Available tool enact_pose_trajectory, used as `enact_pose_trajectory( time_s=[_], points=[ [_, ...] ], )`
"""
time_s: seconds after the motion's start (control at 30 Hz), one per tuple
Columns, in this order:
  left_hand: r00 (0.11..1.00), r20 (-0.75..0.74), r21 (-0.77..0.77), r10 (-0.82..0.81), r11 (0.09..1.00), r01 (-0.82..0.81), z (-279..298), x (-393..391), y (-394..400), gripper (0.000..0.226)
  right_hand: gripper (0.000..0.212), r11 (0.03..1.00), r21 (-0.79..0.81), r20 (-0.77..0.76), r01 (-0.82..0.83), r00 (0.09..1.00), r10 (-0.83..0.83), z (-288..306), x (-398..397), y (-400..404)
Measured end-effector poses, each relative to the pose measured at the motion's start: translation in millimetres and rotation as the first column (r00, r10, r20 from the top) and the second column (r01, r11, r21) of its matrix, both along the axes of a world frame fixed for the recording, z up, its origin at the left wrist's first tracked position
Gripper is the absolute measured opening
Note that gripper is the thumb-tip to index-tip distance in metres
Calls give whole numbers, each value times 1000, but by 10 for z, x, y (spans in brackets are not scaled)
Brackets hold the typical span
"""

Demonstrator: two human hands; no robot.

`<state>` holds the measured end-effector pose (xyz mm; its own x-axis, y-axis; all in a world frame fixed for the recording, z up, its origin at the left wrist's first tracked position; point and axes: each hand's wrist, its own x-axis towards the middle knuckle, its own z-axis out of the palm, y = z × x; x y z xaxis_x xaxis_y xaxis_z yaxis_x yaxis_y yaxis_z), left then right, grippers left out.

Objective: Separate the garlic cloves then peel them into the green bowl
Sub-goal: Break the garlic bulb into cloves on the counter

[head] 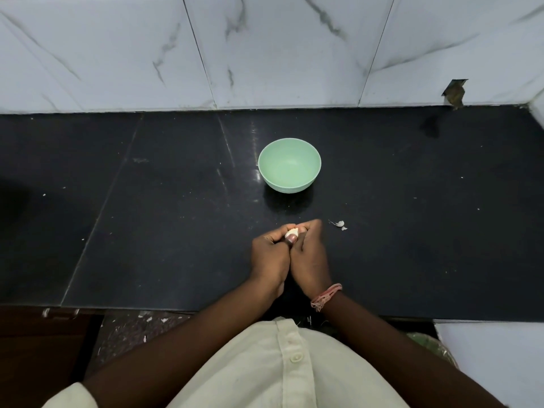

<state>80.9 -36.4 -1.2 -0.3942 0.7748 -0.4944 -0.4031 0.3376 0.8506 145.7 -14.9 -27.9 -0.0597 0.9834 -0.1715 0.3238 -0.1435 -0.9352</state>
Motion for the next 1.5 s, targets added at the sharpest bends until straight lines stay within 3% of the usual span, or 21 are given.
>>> enact_pose_trajectory(
  time_s=[0.3,0.4,0.57,0.77,0.9,0.97,1.07,1.3,1.5],
  points=[
    [998,42,26,42,999,-44,67,89,53,23,5,998,-25,-44,57,997,-58,48,73,89],
    [992,123,52,33,998,-40,66,30,123,22,17,992,-57,-134,111,984,-118,158,173,224],
    [982,188,34,17,999,-24,28,-70,157,24,25,987,-149,-265,65,959,-104,91,289,232],
    [952,299,-36,65,998,-57,-25,-195,139,30,28,956,-287,-478,57,857,-194,34,334,206],
    [926,373,-65,55,997,-33,-47,-235,123,27,25,961,-273,-477,47,861,-178,14,305,180],
    [942,334,-42,-36,998,53,-33,-215,125,17,24,966,-255,-463,46,871,-164,22,291,169],
    [977,151,24,-150,989,148,-71,-195,128,11,25,979,-191,-419,65,897,-141,45,287,179],
    [988,-53,31,-147,988,149,-48,-256,134,15,19,999,-39,-267,14,963,-24,118,329,253],
    [973,-114,-32,-200,980,197,-13,-275,182,10,15,997,-46,-285,-62,957,46,137,330,277]
  ],
)
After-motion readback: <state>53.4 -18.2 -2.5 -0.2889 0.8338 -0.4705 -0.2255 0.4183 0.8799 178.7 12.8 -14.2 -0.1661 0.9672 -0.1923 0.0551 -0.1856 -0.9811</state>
